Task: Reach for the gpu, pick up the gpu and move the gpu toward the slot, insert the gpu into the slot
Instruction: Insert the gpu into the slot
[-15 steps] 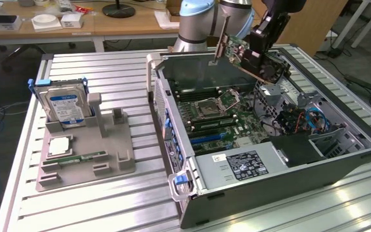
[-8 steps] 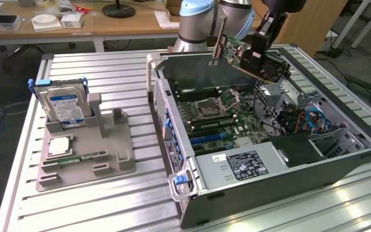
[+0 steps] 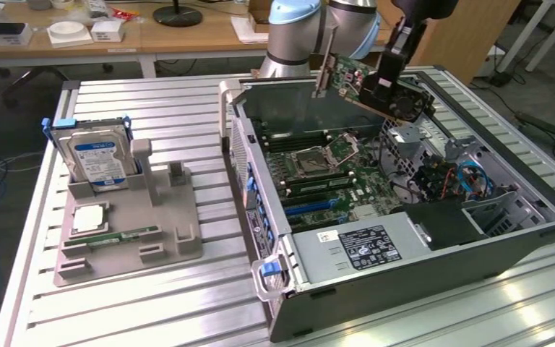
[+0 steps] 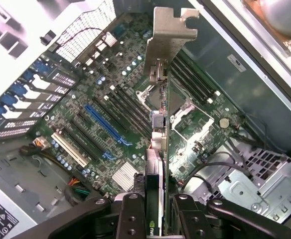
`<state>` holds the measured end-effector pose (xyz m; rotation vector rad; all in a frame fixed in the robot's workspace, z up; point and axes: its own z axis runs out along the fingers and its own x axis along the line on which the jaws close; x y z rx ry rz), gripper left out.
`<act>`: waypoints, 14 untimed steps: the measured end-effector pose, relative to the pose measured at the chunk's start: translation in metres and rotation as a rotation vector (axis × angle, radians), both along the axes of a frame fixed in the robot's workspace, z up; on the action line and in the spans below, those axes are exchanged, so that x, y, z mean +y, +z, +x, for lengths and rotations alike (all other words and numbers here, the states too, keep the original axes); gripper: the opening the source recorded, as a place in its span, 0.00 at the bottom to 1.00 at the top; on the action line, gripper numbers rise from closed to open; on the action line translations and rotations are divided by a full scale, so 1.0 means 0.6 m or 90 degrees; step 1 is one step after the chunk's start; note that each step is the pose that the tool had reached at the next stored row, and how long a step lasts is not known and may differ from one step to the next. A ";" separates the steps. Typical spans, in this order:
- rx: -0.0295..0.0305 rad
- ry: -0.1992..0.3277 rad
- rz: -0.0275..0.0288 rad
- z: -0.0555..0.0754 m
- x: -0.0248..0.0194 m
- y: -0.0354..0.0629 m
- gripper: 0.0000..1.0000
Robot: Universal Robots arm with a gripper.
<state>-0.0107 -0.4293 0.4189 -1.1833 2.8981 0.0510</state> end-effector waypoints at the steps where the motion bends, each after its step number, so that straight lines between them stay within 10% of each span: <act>1: 0.0000 0.006 0.0000 0.000 0.0000 0.000 0.27; 14: 0.0000 0.091 0.0002 0.000 0.0000 0.000 0.27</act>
